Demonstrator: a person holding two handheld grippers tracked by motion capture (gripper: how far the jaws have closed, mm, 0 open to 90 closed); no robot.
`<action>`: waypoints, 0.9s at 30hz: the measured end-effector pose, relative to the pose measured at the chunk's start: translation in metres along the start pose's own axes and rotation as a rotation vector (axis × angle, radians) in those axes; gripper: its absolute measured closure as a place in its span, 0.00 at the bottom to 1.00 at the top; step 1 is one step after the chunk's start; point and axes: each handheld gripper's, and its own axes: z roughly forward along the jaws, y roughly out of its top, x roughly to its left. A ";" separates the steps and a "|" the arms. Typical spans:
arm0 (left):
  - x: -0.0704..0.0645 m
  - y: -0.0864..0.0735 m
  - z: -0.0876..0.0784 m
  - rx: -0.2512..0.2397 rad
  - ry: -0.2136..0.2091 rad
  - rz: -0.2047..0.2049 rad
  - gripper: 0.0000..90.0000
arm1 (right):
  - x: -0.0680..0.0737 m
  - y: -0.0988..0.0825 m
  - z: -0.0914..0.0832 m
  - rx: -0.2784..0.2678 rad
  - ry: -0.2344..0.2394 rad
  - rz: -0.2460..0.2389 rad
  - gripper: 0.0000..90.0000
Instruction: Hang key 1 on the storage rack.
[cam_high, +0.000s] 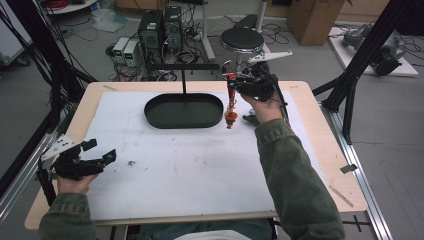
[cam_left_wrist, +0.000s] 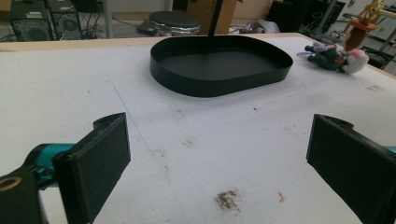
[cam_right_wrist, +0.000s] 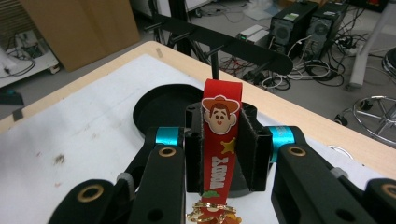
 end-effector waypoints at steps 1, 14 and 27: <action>0.000 0.000 0.000 0.000 -0.002 -0.001 0.07 | 0.001 0.002 0.002 0.003 -0.001 0.011 0.82; 0.003 0.001 0.001 -0.011 -0.005 -0.009 0.07 | 0.005 0.028 0.033 0.010 -0.057 0.044 0.82; 0.003 0.001 0.007 0.002 -0.020 0.006 0.07 | 0.009 0.053 0.070 0.023 -0.090 0.088 0.82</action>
